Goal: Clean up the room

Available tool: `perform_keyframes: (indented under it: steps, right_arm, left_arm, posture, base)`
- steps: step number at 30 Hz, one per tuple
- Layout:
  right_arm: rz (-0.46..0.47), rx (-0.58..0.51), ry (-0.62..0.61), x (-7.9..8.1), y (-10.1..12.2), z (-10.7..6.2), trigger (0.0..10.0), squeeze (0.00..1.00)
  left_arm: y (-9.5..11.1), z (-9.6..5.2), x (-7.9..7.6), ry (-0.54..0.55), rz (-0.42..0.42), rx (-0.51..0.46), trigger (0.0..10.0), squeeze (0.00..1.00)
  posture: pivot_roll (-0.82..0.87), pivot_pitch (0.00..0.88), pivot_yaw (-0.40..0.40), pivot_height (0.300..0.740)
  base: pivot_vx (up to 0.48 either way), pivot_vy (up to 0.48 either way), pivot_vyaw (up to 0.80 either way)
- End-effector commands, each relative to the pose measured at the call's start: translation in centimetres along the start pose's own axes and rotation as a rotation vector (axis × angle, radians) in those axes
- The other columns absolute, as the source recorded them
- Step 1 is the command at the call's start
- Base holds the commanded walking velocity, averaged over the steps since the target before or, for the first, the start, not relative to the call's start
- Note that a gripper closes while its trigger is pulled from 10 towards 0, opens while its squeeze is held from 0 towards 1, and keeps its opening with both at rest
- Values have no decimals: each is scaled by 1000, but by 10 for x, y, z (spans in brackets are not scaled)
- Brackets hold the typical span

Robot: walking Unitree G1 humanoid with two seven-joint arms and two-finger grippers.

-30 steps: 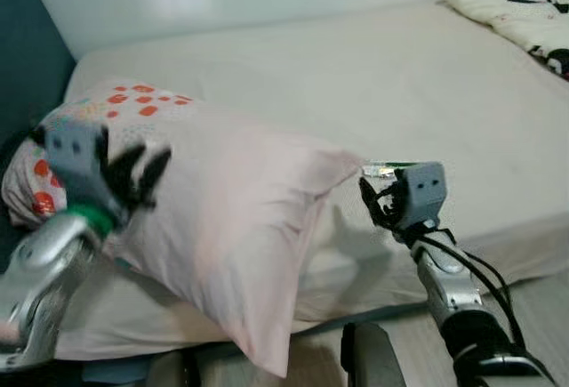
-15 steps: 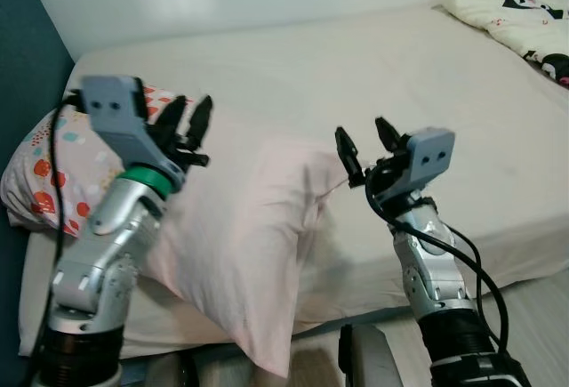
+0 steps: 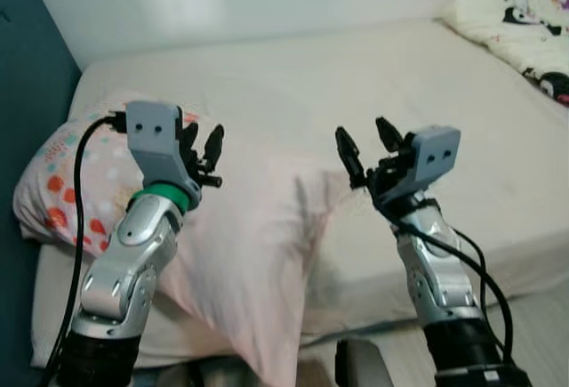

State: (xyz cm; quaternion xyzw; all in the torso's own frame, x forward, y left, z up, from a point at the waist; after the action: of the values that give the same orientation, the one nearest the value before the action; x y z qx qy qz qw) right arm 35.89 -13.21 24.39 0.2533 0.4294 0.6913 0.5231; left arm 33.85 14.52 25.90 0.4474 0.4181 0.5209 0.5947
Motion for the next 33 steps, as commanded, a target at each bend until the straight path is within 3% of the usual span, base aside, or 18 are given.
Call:
perform_keyframes:
  steps: [1, 23, 30, 33]
  right_arm:
    - [-5, 23, 1, 0, -3, -4, 10000, 0]
    - [-23, 58, -19, -10, -5, -8, 10000, 0]
    - [-16, 85, -40, -11, -12, -11, 10000, 0]
    - [48, 117, -56, -7, -21, -17, 10000, 0]
  left_arm:
    - [-7, 0, -4, -7, 18, 16, 10000, 0]
    - [-20, 2, -20, -80, 37, 50, 10000, 0]
    - [-32, -2, -25, -108, 79, 86, 10000, 0]
    - [-41, -9, -30, -163, 116, 139, 10000, 0]
  posture:
    - [-86, 63, 65, 633]
    - [-98, 62, 64, 722]
    - [-100, 56, 68, 740]
    - [-102, 54, 70, 740]
  base:
    - [0, 0, 0]
    - [0, 0, 0]
    - [0, 0, 0]
    - [0, 0, 0]
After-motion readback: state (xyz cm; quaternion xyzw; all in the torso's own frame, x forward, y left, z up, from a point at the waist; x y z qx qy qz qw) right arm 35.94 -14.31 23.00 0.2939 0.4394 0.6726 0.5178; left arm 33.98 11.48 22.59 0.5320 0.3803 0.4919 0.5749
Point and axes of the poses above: a point about 5 cm out from each wrist's last joint towards the gripper, its own z axis pointing out of the wrist towards the gripper, its own y axis along the axis of the wrist's last joint, x = y × z, the point moved 2 cm from there along z, pointing out of the wrist towards the gripper, and after that the axes turned 1 degree about -z, right-handed, at the moved point
